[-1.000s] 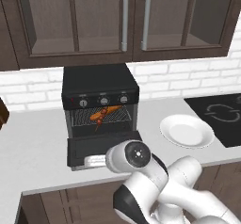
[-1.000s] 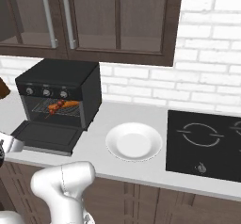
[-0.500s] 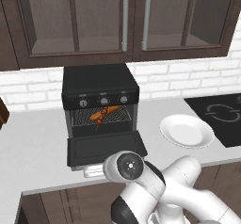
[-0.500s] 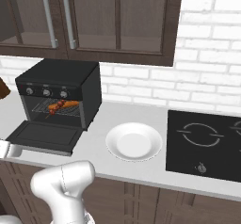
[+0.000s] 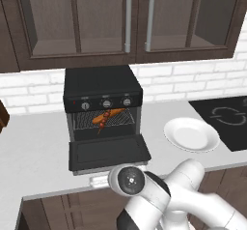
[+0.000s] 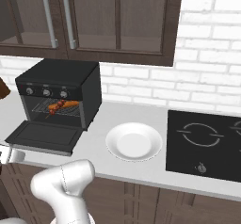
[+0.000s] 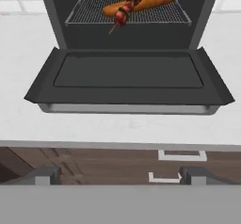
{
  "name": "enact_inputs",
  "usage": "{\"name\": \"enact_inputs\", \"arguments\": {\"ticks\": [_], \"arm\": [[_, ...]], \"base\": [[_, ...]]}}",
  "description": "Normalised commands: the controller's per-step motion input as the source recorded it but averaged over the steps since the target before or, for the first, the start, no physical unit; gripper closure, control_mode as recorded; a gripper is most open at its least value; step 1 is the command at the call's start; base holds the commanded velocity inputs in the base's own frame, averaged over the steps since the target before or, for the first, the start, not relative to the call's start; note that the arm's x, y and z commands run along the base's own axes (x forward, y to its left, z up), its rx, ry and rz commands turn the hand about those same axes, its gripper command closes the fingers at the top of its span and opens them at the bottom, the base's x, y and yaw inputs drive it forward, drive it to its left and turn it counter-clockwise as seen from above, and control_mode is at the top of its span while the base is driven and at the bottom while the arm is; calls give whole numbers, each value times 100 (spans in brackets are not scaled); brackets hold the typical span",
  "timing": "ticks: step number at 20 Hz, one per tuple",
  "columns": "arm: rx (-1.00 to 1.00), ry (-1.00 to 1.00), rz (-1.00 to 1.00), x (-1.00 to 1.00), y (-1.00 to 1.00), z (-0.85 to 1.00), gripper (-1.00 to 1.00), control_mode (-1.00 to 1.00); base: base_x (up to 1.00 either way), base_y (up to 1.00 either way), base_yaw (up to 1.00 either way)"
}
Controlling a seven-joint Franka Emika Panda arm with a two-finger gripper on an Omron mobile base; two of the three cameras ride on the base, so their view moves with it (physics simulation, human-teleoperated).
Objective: Pick up the kebab skewer and baguette bread, and place them inside the toaster oven. Close the toaster oven door and start by setting the timer.
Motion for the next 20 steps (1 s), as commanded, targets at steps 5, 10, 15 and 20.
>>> {"name": "enact_inputs", "arguments": {"ticks": [5,10,15,20], "arm": [[0,-13,0,34,-26,-18,-100,-100],[0,-9,0,41,-18,-16,-100,-100],[0,-10,0,0,1,-55,-100,-100],[1,-17,0,9,22,-36,-100,-100]], "base": [[0,0,0],[0,0,0],[0,0,0],[0,0,0]]}}
